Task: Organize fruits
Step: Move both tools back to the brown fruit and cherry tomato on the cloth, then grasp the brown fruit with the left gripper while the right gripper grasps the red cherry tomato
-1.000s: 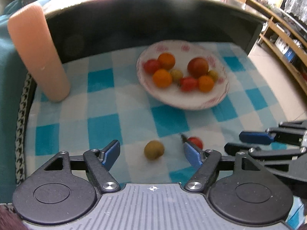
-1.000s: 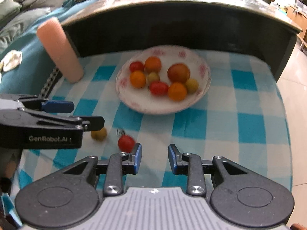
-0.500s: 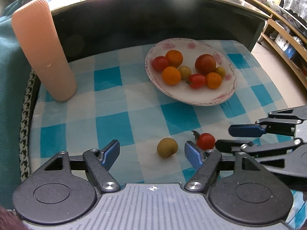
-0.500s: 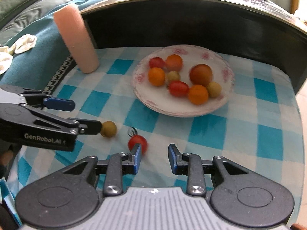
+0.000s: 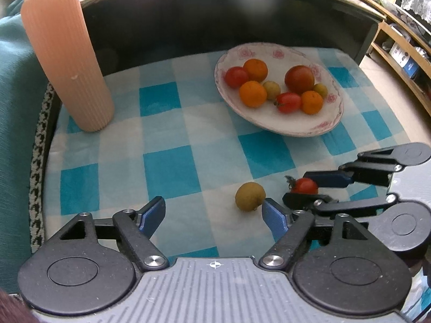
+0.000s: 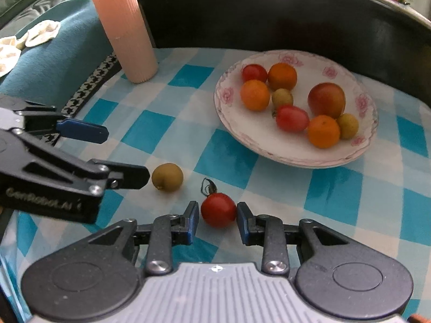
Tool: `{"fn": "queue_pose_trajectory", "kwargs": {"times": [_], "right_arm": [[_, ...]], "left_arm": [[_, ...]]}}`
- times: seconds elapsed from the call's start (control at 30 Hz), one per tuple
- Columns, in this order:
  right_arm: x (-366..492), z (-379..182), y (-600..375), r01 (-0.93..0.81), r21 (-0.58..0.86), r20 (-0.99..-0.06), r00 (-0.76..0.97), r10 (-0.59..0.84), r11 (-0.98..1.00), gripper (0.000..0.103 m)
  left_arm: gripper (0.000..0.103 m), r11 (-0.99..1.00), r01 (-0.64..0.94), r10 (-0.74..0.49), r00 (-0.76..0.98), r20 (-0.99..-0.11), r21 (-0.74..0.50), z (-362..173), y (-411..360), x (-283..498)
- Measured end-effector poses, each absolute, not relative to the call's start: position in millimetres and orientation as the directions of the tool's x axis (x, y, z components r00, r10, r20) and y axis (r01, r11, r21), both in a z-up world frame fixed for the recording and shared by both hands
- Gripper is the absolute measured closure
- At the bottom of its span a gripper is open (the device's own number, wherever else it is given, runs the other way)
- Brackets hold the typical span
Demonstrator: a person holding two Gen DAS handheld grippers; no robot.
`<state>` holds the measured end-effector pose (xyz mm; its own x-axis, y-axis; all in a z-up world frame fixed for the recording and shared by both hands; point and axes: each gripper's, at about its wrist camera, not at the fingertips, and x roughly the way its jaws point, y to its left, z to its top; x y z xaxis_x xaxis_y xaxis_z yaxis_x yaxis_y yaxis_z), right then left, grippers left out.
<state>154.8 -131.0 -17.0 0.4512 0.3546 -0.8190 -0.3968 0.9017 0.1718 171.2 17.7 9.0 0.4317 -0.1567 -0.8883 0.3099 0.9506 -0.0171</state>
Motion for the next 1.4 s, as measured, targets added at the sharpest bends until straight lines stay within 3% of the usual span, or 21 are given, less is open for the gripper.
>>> {"fn": "queue_pose_trajectory", "kwargs": {"times": [0.73, 0.9, 0.97, 1.03, 1.4], "right_arm": [[147, -12, -167, -0.327, 0.155, -0.844, 0.447, 0.297, 0.932, 0.059], [146, -14, -171, -0.323, 0.15, -0.85, 0.441, 0.289, 0.934, 0.059], [146, -14, -171, -0.324, 0.147, -0.852, 0.439, 0.286, 0.934, 0.059], [145, -14, -172, -0.324, 0.144, -0.853, 0.439, 0.284, 0.935, 0.059], [143, -11, -176, -0.324, 0.137, -0.854, 0.441, 0.277, 0.936, 0.059]], "left_arm": [[0.035, 0.928, 0.373, -0.164, 0.431, -0.887, 0.01, -20, -8, 178], [0.048, 0.925, 0.381, -0.177, 0.442, -0.88, 0.005, -19, -13, 178], [0.061, 0.918, 0.398, -0.182, 0.437, -0.881, 0.008, -18, -17, 175], [0.065, 0.912, 0.41, -0.177, 0.432, -0.884, 0.018, -17, -20, 171], [0.068, 0.903, 0.429, -0.185, 0.42, -0.889, 0.015, -16, -27, 169]]}}
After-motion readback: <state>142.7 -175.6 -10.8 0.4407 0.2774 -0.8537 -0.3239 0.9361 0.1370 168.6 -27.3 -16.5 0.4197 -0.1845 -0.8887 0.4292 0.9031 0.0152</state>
